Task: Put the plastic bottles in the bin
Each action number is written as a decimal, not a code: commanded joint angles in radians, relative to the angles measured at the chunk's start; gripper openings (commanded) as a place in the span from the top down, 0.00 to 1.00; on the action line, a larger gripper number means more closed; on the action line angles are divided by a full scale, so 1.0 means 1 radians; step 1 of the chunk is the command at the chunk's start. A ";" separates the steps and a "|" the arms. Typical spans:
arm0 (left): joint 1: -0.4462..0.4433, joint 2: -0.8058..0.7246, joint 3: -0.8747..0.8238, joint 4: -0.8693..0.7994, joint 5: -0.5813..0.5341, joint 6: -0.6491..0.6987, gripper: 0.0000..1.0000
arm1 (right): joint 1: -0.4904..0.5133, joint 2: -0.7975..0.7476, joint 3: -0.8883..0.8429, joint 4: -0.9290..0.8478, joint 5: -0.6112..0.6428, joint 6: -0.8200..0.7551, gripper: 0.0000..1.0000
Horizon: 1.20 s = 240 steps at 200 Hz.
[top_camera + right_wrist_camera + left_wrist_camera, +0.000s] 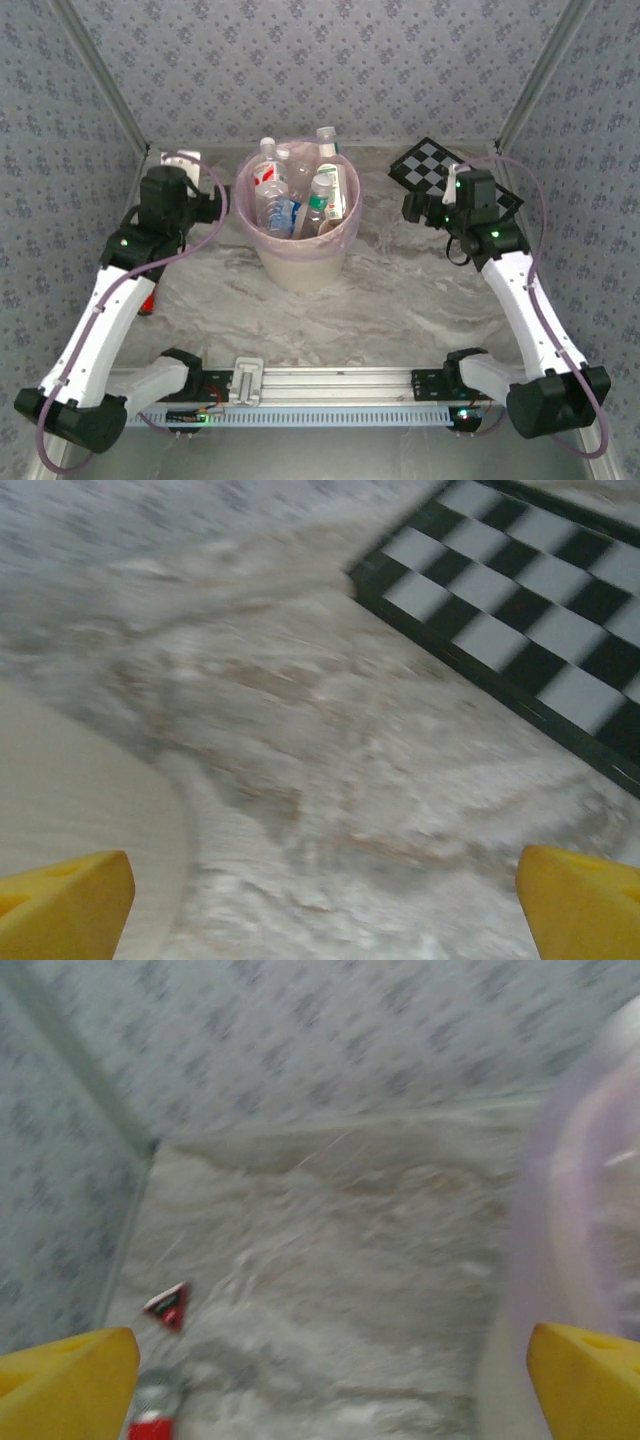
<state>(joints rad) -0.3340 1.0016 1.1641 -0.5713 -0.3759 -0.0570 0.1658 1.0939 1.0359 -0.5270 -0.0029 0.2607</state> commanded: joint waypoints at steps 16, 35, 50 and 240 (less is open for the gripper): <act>0.111 -0.113 -0.278 0.253 -0.108 -0.058 0.01 | -0.027 -0.032 -0.224 0.259 0.228 -0.066 0.00; 0.152 -0.118 -0.405 0.349 -0.061 -0.087 0.01 | -0.037 -0.022 -0.290 0.308 0.252 -0.103 0.00; 0.153 -0.077 -0.458 0.395 -0.038 -0.102 0.01 | -0.042 -0.028 -0.367 0.403 0.299 -0.097 0.00; 0.230 0.352 -0.758 1.213 0.083 0.033 0.01 | -0.131 0.235 -0.684 1.238 0.265 -0.259 0.00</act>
<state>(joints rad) -0.1368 1.3220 0.4084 0.5388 -0.3336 -0.0479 0.0502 1.2797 0.3134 0.6109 0.3122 0.0776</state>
